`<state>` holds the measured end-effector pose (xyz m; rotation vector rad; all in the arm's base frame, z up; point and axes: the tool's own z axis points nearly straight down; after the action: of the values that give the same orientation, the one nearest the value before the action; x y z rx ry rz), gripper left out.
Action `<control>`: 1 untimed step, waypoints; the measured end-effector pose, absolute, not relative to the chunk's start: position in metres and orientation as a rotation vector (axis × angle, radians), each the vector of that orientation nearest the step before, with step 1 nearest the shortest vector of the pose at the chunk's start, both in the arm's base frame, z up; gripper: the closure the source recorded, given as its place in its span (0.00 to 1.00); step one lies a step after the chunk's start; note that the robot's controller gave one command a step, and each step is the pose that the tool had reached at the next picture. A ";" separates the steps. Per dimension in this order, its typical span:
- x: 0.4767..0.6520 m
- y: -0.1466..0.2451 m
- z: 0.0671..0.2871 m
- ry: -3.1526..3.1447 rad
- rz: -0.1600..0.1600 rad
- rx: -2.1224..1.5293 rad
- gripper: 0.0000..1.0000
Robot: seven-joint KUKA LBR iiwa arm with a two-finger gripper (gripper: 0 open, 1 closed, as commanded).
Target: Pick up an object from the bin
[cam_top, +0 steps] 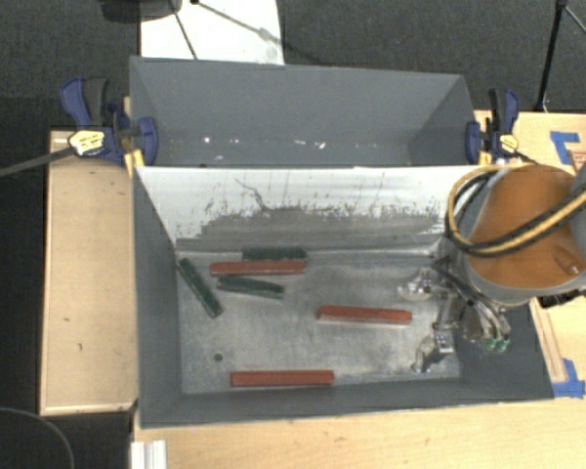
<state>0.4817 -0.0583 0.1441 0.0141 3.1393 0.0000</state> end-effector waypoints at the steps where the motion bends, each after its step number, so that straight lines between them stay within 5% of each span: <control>1: 0.537 -0.036 0.075 3.123 -0.001 -0.085 1.00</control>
Offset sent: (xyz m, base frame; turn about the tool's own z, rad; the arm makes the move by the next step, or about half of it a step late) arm 0.0000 0.0000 0.0000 0.0000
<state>0.5369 -0.0364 0.0751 -0.0851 3.1231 -0.0013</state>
